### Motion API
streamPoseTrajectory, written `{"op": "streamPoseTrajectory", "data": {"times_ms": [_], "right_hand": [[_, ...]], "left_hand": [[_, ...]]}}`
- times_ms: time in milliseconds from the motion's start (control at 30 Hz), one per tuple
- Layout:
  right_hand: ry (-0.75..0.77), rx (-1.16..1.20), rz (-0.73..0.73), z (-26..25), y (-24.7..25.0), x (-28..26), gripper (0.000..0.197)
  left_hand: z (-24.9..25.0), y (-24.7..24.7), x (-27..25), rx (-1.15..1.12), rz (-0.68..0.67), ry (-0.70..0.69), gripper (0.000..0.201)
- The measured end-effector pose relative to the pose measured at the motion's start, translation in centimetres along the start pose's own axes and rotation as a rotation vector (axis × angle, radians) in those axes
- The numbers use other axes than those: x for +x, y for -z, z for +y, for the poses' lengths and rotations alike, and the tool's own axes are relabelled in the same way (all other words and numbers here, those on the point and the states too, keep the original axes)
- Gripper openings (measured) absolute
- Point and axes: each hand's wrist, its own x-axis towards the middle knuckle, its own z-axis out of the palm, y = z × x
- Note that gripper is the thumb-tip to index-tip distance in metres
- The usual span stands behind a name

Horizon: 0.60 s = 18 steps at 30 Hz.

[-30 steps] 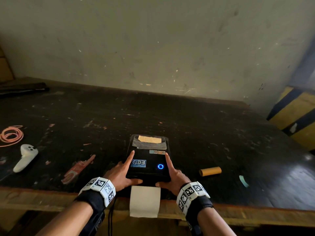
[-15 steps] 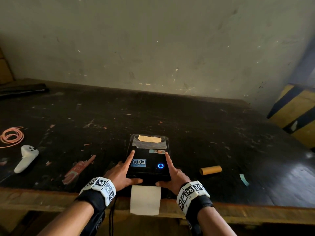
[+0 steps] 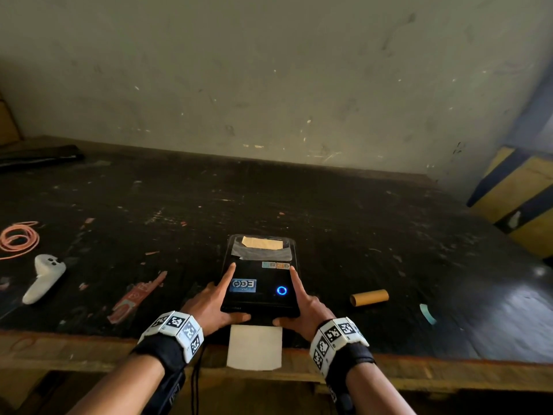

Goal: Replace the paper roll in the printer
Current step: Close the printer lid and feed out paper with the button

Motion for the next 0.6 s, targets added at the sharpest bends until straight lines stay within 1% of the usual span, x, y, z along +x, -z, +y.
{"op": "streamPoseTrajectory", "data": {"times_ms": [233, 600], "right_hand": [[0.006, 0.005, -0.002, -0.08, 0.06, -0.02, 0.114], [0.043, 0.002, 0.011, 0.16, 0.01, -0.18, 0.114]], "left_hand": [[-0.04, -0.18, 0.12, -0.002, 0.004, 0.007, 0.115], [-0.27, -0.27, 0.24, -0.004, 0.031, -0.023, 0.115]]}}
